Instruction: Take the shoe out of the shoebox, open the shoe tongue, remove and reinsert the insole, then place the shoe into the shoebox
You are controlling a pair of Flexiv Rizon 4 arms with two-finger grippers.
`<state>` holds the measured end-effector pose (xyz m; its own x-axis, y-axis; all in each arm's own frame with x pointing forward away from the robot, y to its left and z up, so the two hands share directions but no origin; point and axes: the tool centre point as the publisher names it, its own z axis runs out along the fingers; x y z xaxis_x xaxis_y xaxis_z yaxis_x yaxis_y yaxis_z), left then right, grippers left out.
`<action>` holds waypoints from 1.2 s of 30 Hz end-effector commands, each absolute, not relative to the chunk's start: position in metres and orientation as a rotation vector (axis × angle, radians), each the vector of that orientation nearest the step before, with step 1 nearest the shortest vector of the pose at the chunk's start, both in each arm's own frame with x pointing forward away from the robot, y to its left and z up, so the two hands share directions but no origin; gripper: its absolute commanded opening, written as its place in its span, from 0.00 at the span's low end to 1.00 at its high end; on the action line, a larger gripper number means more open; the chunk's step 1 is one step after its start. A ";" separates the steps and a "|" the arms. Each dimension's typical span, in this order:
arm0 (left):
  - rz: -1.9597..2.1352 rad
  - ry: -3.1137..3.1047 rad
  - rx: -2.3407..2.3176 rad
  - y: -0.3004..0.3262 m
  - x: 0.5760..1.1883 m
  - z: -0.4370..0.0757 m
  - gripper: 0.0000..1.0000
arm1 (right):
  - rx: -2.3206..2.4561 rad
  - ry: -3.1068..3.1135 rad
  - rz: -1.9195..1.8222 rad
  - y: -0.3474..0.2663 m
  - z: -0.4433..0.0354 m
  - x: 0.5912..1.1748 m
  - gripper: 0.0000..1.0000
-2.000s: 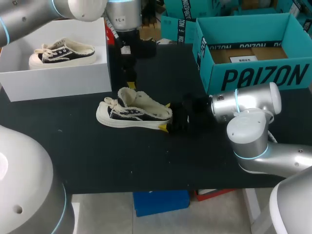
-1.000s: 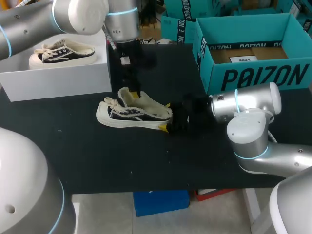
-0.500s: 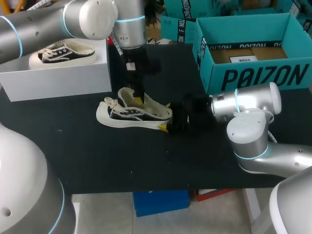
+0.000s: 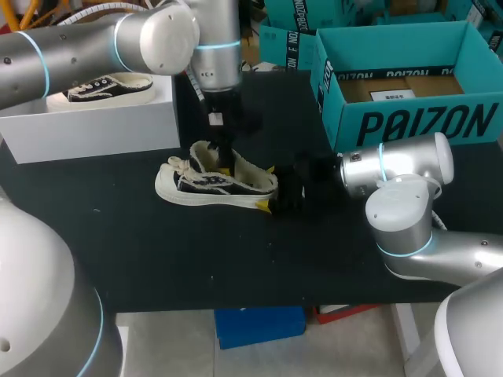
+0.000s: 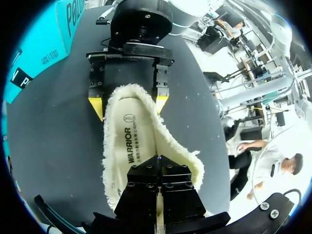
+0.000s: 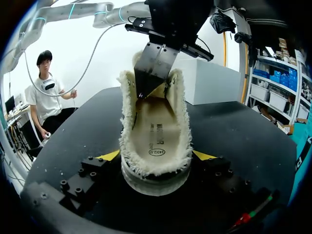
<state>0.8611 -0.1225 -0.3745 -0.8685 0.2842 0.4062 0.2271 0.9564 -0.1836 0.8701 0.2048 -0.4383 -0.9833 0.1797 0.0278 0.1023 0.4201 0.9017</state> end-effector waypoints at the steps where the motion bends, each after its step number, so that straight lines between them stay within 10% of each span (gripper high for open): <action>1: 0.170 -2.664 -0.355 -0.121 0.860 -0.383 0.00 | 0.260 2.586 1.633 0.205 -0.439 0.871 0.00; 36: 0.040 -2.735 -0.251 -0.116 0.839 -0.415 0.00 | 0.260 2.586 1.633 0.205 -0.439 0.871 0.00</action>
